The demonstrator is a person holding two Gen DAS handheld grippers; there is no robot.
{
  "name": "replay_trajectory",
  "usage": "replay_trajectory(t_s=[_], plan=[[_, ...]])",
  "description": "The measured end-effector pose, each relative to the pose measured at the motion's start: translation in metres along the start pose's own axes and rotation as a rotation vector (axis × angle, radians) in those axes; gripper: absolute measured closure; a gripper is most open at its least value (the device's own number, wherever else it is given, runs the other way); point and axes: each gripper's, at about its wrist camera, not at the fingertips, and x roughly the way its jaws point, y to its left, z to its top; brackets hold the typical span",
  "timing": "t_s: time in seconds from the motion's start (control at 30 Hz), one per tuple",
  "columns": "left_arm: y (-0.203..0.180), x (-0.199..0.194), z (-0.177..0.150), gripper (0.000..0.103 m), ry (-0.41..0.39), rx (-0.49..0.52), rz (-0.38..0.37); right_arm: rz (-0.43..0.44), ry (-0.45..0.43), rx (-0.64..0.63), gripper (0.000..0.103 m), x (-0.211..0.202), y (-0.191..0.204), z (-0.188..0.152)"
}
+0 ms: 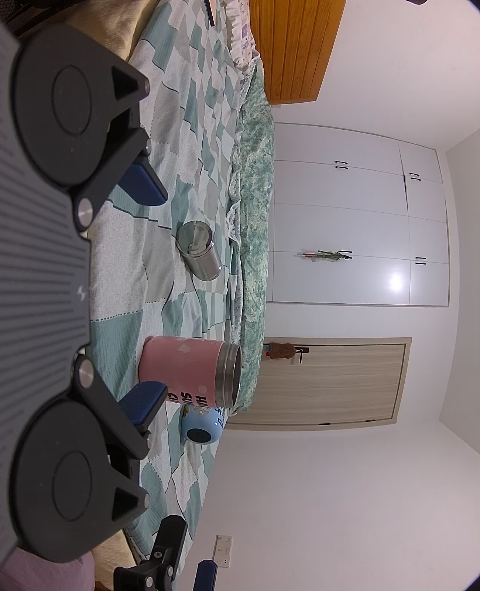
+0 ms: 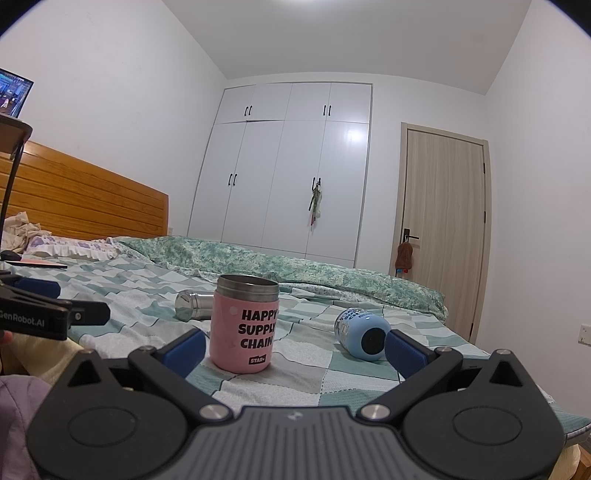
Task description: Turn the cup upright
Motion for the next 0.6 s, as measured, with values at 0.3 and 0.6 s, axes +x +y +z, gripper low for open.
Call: replay_trajectory(t_s=[0.3, 0.6], plan=[[-0.002, 0.002, 0.005, 0.0, 0.022, 0.016, -0.018, 0.0, 0.005, 0.006, 0.0, 0.001, -0.001, 0.001], [-0.049, 0.023, 0.043, 0.0, 0.032, 0.053, -0.154, -0.011, 0.056, 0.072, 0.0, 0.009, -0.045, 0.021]])
